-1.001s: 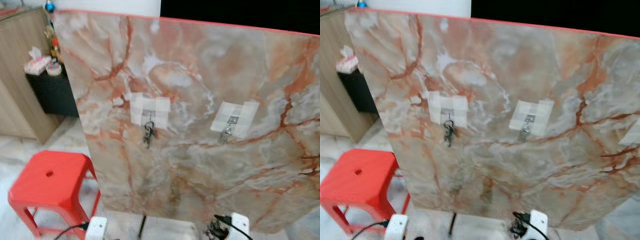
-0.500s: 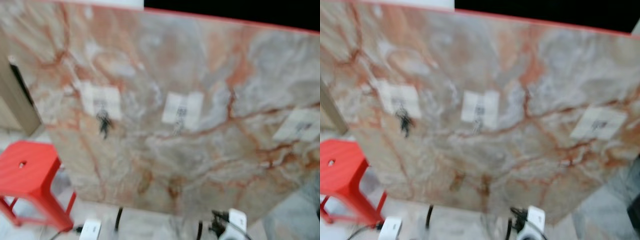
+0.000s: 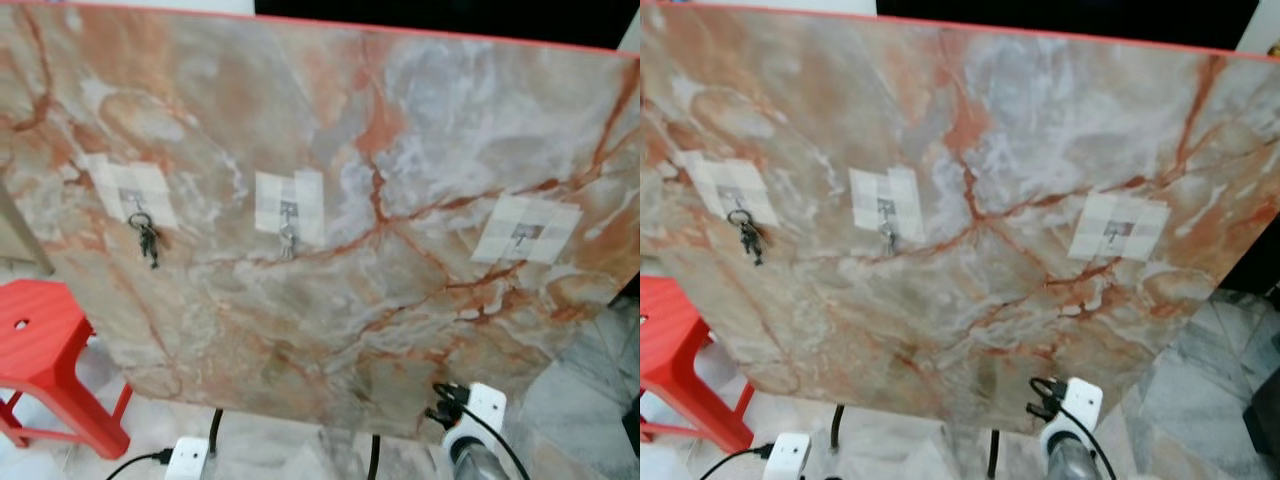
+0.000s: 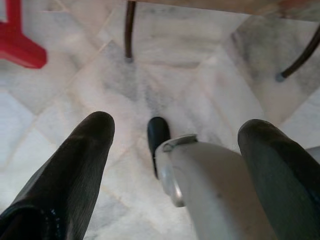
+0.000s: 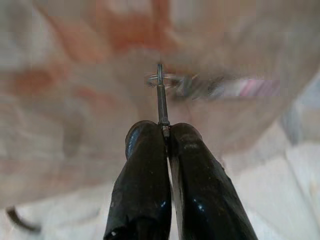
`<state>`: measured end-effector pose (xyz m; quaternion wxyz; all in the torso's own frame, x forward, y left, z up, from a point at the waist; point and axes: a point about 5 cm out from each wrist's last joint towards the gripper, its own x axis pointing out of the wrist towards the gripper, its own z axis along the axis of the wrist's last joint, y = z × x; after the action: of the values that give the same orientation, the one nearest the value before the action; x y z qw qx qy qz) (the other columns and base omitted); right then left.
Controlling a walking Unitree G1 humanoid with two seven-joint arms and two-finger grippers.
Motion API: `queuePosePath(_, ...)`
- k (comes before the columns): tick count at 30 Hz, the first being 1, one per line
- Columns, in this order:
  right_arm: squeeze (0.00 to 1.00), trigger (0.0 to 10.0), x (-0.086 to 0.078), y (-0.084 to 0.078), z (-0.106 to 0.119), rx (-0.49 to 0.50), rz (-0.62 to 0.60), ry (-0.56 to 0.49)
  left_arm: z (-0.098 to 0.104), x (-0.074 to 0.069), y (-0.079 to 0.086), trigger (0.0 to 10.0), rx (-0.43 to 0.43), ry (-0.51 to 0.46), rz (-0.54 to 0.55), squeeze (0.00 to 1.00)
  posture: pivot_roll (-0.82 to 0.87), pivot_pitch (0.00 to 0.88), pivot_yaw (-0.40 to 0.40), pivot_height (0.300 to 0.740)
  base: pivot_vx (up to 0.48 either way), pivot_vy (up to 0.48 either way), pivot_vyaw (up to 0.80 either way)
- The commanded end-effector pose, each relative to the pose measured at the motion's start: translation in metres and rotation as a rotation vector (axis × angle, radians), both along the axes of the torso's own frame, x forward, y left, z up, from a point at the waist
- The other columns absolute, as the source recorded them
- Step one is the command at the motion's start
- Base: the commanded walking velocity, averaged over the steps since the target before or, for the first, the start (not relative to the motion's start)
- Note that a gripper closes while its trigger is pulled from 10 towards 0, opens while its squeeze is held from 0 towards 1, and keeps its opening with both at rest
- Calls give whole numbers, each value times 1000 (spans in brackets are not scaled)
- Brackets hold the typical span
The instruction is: Hang keys on a hook
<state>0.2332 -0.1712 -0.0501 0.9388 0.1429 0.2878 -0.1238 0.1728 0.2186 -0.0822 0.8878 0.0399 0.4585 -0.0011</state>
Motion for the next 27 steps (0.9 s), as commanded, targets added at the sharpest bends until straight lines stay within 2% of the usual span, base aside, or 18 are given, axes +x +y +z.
queuePosePath(1, 0, 10000, 13, -8, 13, -53, -28, -88, -1, -2, 0, 10000, 9, 9, -9, 0, 55, 0, -82, 740, 0, 0, 0)
queuePosePath(6, 0, 10000, 16, -18, 31, -201, -71, -230, -1, -2, -1, 10000, 13, 11, -13, 0, 49, 0, -80, 740, 0, 0, 0)
queuePosePath(7, 0, 10000, 13, -23, 38, -264, -88, -272, -1, -2, -1, 10000, 15, 11, -14, 0, 48, 0, -78, 740, 0, 0, 0)
queuePosePath(13, 0, 10000, 3, -35, 53, -377, -168, -359, 0, -1, 1, 10000, 17, 8, -14, 0, 45, 0, -73, 740, 0, 0, 0)
queuePosePath(15, 0, 10000, 1, -39, 65, -428, -201, -406, 0, 0, 3, 10000, 18, 6, -17, 0, 47, 0, -71, 740, 0, 0, 0)
queuePosePath(20, 0, 10000, -3, -42, 83, -466, -236, -464, 2, 1, 5, 10000, 18, 0, -19, 0, 48, 0, -71, 740, 0, 0, 0)
queuePosePath(23, 0, 10000, -13, -47, 99, -505, -266, -500, 2, 2, 7, 10000, 22, -2, -21, 0, 49, 0, -70, 740, 0, 0, 0)
queuePosePath(27, 0, 10000, -17, -49, 106, -529, -277, -509, 3, 2, 8, 10000, 22, -2, -21, 0, 46, 0, -68, 740, 0, 0, 0)
